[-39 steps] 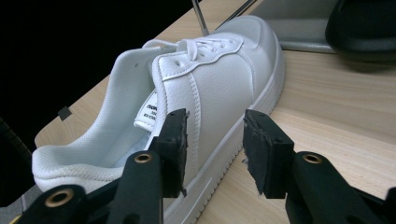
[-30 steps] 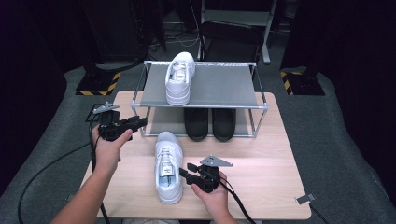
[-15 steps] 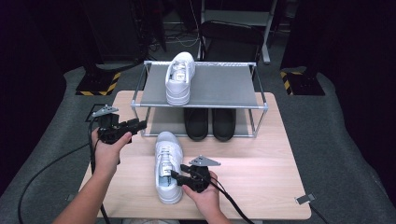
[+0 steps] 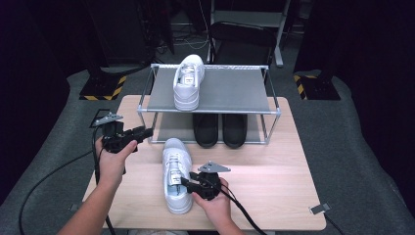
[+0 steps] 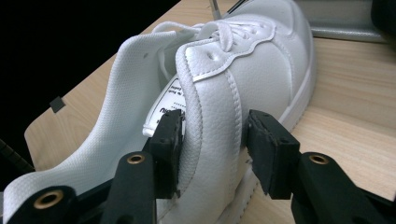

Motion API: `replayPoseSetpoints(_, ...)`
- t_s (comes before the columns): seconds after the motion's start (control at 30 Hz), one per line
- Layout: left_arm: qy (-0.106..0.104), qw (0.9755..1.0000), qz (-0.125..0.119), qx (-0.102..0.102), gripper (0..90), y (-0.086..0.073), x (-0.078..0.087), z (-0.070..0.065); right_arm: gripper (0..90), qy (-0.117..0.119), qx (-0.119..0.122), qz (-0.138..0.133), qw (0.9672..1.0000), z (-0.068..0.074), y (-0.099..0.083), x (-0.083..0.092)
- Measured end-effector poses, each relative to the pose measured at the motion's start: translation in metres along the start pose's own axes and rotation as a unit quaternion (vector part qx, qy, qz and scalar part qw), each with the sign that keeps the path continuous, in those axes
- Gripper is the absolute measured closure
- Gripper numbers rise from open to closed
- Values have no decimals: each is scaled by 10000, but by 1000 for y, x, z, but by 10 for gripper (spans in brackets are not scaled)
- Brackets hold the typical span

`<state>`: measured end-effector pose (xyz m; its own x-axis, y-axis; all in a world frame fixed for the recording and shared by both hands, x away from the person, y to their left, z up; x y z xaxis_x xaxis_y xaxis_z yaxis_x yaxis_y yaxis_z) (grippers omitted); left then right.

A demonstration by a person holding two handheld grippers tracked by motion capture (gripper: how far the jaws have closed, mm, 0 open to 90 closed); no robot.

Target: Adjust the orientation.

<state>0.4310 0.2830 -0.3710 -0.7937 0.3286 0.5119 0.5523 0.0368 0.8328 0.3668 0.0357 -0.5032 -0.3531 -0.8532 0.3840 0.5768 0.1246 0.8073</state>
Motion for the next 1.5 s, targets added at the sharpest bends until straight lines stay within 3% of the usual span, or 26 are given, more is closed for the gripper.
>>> replayPoseSetpoints(0.33, 33, 10000, 12, 82, 555, -5, 0, 4, 663, -198, 145, 236, 9994, -7, 7, 9)
replayPoseSetpoints(0.5, 48, 9999, -21, 129, 555, -10, 1, 8, 684, -443, 220, 315, 9983, -14, 12, 18)
replayPoseSetpoints(0.7, 49, 9998, -33, 164, 554, -13, 4, 12, 639, -265, 138, 293, 9991, -18, 11, 14)
replayPoseSetpoints(0.87, 47, 9997, 11, 227, 553, -17, 4, 14, 667, -193, 124, 313, 9992, -22, 11, 12)
replayPoseSetpoints(0.9, 48, 9998, 26, 189, 553, -18, 3, 16, 731, -270, 222, 327, 9989, -22, 11, 15)
replayPoseSetpoints(0.93, 45, 9996, 22, 277, 553, -19, 3, 15, 743, -315, 208, 313, 9988, -21, 11, 16)
replayPoseSetpoints(1.13, 33, 9995, 46, 325, 553, -21, 3, 16, 786, -467, 241, 210, 9984, -22, 11, 22)
replayPoseSetpoints(1.3, 44, 9994, 46, 333, 553, -22, 4, 19, 799, -648, 252, 138, 9975, -22, 7, 37)
replayPoseSetpoints(1.5, 42, 9994, 38, 330, 554, -24, 6, 18, 798, -834, 56, -56, 9965, -29, -1, 69)
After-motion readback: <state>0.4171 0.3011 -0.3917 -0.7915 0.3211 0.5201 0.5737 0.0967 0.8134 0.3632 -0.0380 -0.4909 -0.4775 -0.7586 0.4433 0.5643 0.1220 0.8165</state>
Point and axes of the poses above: each handheld gripper's, and its own axes: x roughly backward along the jaws, y roughly out of its top, z roughly to its left, the point moved 3 cm from there along -x, roughly forward along the jaws, and after that the axes turned 14 degrees about y, right-handed, at the moved point
